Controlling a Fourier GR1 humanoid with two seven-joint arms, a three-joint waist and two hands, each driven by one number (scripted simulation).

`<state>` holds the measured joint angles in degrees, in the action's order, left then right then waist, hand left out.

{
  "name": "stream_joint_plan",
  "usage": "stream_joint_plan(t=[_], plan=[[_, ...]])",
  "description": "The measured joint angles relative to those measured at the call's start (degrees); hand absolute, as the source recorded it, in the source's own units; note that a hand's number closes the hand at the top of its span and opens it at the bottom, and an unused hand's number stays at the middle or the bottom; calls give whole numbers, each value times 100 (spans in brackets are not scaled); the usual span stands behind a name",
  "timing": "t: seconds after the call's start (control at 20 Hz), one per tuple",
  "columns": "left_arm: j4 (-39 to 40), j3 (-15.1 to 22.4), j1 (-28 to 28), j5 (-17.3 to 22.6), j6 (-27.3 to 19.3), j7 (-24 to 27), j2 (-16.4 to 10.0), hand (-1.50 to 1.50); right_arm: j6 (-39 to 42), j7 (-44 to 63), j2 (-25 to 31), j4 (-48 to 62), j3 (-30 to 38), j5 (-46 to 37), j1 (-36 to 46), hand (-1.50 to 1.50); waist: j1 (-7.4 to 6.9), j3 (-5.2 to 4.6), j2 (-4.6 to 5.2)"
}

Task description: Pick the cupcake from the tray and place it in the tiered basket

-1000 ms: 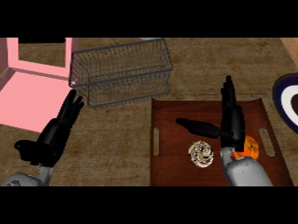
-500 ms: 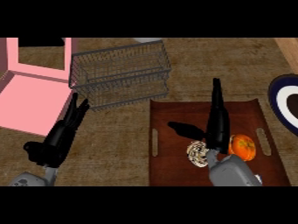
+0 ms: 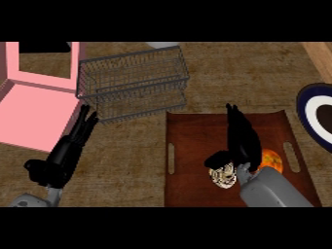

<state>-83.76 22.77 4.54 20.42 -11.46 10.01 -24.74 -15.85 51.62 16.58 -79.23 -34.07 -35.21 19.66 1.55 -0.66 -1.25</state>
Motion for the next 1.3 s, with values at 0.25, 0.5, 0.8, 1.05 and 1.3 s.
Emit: stream_joint_plan(t=[0.25, 0.5, 0.8, 1.05, 1.3], plan=[[-1, 55, 24, -9, 13, -30, 80, 0, 1303, 1241, -232, -650, -272, 29, 518, -150, 22, 31, -6], [118, 31, 51, -32, 53, 68, 155, 0, 1848, 1783, -524, -1053, -277, -66, 734, -150, 28, 51, 13], [82, -6, 1, -22, 154, 98, 113, 0, 2158, 1949, -753, -1021, -96, -726, 626, -150, 31, 63, 18], [79, -15, 14, -26, 189, 83, 134, 0, 2383, 1976, -924, -874, 139, -990, 288, -150, 34, 71, 39], [146, -68, 29, -26, 262, 94, 164, 0, 2503, 1978, -1180, -963, 326, -1300, -99, -150, -25, 74, 63]])
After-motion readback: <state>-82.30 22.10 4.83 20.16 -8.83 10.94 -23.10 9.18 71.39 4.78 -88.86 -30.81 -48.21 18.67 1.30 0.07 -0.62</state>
